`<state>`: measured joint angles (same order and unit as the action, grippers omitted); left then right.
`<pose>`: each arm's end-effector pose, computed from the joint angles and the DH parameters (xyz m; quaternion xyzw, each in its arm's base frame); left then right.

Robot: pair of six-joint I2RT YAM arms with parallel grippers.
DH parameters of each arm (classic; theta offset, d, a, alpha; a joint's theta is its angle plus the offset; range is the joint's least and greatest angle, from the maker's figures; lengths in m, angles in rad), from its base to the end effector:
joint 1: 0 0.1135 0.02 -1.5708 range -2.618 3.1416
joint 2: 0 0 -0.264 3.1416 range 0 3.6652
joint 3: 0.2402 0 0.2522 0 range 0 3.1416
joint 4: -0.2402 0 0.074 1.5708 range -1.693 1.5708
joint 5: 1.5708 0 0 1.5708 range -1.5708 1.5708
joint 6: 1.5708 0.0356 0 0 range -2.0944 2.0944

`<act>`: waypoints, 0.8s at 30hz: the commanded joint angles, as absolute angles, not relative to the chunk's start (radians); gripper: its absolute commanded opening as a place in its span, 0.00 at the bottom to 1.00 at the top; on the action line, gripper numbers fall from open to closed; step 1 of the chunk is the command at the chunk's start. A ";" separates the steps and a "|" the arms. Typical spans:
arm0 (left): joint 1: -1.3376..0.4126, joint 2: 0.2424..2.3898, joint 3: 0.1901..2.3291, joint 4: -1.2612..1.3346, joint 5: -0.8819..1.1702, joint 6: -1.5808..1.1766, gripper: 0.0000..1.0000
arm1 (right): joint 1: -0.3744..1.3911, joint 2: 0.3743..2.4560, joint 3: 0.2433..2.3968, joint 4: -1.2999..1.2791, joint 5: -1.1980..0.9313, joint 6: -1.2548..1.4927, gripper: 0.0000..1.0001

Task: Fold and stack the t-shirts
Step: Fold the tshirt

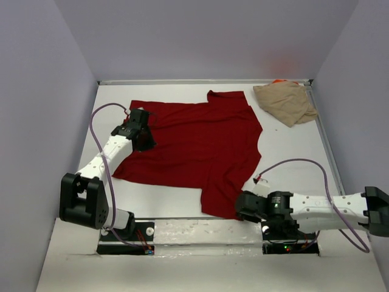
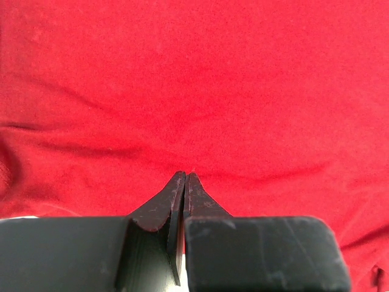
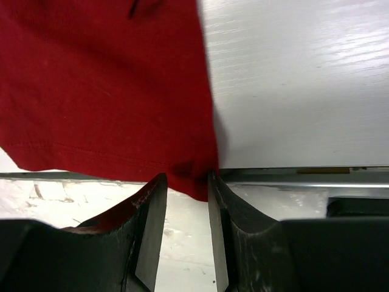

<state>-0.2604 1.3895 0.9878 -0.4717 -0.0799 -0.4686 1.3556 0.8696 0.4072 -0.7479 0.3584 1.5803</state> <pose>0.2825 -0.0723 0.2487 -0.1111 0.9326 -0.0866 0.3324 0.0407 0.1278 0.1592 0.1403 0.9584 0.1575 0.1925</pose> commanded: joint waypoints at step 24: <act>-0.261 1.345 1.000 -0.486 -0.075 -0.446 0.11 | 1.361 1.072 0.584 -0.831 0.383 1.574 0.40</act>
